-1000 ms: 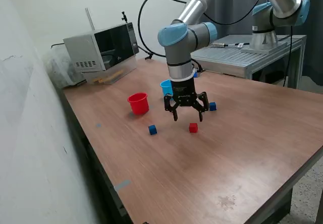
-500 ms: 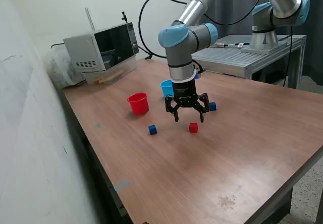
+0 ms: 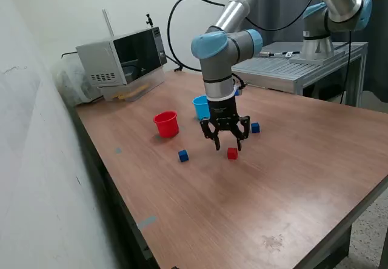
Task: Place red objects in the red bin, and blue objects in the blue bin.
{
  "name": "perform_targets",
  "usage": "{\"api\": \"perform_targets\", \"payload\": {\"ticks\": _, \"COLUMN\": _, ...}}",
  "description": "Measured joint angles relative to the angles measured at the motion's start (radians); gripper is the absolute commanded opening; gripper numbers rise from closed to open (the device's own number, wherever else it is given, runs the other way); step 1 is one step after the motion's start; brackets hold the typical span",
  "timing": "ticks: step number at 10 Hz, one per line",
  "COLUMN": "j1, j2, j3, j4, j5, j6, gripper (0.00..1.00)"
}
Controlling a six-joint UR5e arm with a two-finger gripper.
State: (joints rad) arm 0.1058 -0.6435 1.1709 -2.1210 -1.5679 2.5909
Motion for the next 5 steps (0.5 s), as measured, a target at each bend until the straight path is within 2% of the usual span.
{"api": "perform_targets", "payload": {"ticks": 5, "j1": 0.028, "j2": 0.001, "j3": 0.004, "j4": -0.014, "j5": -0.008, "j6": 0.001, "gripper": 0.00}}
